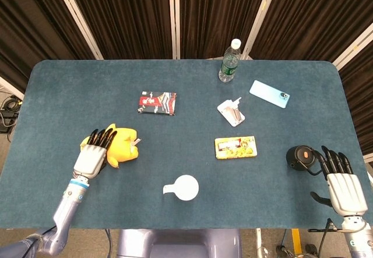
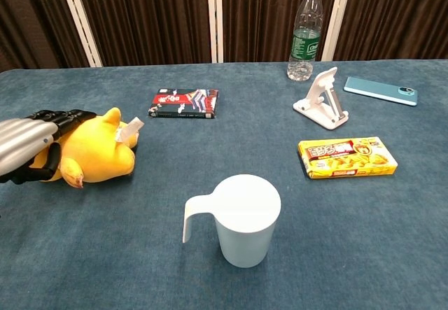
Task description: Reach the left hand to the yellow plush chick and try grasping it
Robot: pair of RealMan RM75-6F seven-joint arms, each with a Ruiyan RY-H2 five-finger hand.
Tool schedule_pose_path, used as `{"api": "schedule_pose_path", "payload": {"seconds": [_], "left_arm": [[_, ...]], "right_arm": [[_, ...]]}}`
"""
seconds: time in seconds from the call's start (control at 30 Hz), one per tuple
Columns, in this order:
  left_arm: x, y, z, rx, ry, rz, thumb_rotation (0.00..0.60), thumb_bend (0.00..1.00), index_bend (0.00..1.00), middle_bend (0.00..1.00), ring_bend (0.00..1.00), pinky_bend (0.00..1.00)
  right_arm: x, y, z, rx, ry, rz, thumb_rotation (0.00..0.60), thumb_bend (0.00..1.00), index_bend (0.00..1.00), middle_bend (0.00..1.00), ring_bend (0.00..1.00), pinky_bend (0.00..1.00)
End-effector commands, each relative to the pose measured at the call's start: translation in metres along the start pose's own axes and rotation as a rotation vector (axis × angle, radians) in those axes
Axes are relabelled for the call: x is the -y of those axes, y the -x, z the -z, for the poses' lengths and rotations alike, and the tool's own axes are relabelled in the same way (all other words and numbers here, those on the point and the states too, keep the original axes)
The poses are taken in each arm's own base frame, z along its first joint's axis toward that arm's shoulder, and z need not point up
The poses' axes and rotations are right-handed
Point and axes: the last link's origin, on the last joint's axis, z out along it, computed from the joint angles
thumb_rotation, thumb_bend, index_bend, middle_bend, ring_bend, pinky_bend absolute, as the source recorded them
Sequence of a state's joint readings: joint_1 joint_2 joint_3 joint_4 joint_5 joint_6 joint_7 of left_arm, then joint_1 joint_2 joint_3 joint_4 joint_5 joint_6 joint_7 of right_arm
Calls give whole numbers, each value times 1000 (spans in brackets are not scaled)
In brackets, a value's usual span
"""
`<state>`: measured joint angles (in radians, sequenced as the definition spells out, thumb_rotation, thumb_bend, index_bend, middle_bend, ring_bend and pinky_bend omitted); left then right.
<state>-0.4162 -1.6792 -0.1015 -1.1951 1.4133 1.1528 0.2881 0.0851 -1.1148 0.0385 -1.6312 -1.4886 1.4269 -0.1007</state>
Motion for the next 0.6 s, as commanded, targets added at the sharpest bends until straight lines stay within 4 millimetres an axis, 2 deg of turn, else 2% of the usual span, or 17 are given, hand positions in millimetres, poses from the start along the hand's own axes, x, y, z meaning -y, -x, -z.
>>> {"api": "schedule_pose_path", "payload": {"seconds": [0.03, 0.3, 0.43, 0.6], "left_arm": [[-7, 3, -2, 6, 11, -7, 600, 1000, 0, 0, 0, 0], [-39, 5, -1, 7, 97, -38, 600, 1000, 0, 0, 0, 0], [-46, -2, 4, -33, 123, -49, 600, 1000, 0, 0, 0, 0], [-44, -9, 6, -48, 127, -57, 600, 1000, 0, 0, 0, 0]], "right_arm": [[0, 0, 0, 1, -1, 1, 600, 47, 0, 0, 0, 0], [1, 1, 0, 4, -2, 4, 600, 48, 0, 0, 0, 0], [1, 1, 0, 4, -3, 3, 600, 47, 0, 0, 0, 0], [2, 1, 1, 2, -6, 4, 600, 47, 0, 0, 0, 0]]}}
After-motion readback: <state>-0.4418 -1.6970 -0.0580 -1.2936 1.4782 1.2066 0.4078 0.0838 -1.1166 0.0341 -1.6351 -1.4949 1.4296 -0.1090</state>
